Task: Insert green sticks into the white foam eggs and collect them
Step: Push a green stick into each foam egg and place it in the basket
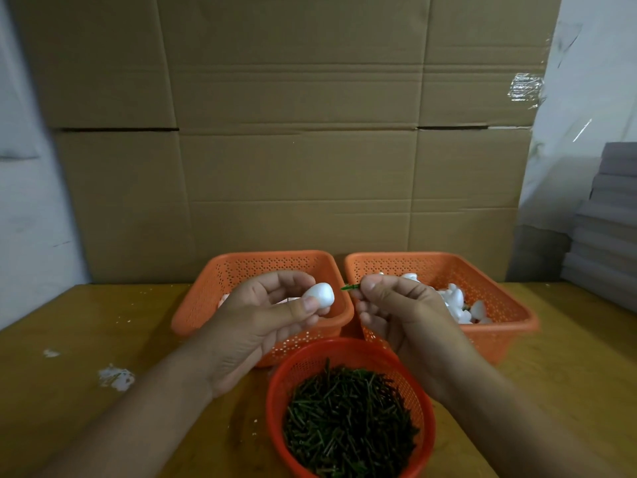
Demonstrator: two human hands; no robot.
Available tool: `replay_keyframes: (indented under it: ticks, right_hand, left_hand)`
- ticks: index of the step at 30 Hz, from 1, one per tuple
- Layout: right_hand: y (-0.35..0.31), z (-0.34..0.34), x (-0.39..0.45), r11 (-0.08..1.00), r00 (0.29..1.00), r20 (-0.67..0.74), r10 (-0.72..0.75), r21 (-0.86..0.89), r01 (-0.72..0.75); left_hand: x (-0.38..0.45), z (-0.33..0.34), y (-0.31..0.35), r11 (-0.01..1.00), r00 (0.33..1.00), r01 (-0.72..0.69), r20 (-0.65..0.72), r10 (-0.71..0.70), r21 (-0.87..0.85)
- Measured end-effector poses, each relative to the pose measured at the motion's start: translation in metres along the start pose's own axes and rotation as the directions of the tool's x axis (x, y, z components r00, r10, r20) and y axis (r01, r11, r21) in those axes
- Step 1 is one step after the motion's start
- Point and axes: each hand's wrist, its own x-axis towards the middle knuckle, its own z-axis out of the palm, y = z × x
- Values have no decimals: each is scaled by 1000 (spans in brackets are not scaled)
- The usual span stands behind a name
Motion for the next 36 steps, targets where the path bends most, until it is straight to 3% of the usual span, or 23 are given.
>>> replay_keyframes:
  ticks: [14,36]
  right_hand:
    - [7,8,-7,962,997,12,-73,-262,73]
    - [10,7,-9,937,999,20,-39,-347,44]
  left_hand:
    - [-3,5,0,993,1000,-13,-17,15,115]
    - [-2,1,0,978,1000,13,-5,-12,208]
